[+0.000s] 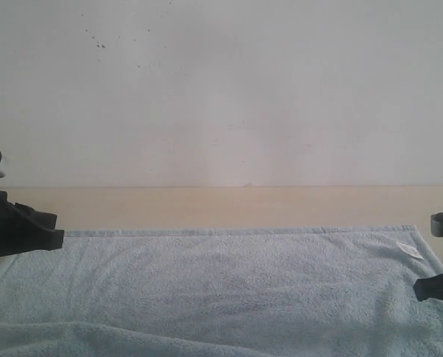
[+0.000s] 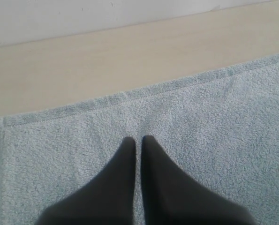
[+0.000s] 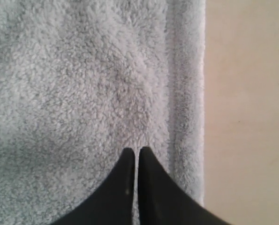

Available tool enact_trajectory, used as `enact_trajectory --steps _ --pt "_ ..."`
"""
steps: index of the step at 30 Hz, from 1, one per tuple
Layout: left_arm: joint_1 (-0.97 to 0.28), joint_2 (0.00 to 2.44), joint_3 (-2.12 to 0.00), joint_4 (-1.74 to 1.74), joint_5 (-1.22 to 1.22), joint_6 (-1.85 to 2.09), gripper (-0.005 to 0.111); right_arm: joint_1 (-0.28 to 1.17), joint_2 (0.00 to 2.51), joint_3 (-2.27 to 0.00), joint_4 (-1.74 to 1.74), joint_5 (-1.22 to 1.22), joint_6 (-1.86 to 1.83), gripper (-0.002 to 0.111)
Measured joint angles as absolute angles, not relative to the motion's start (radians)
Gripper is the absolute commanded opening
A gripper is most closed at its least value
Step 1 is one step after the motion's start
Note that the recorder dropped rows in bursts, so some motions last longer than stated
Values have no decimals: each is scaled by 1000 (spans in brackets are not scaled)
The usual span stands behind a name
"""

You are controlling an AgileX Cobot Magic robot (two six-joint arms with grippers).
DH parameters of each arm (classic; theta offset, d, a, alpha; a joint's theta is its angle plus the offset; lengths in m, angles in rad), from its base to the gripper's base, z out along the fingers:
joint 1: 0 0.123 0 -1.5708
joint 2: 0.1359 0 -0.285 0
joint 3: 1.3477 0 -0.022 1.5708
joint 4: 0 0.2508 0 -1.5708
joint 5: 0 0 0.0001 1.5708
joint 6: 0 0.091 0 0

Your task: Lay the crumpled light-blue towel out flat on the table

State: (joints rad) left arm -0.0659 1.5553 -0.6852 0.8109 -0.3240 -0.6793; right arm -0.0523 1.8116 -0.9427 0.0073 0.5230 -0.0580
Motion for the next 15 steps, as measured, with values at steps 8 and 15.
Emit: enact_trajectory --steps 8,15 --pt "-66 1555 -685 811 -326 -679 4 -52 1812 -943 7 501 -68 2" --pt "-66 1555 -679 811 -326 -679 4 -52 1857 -943 7 475 -108 2"
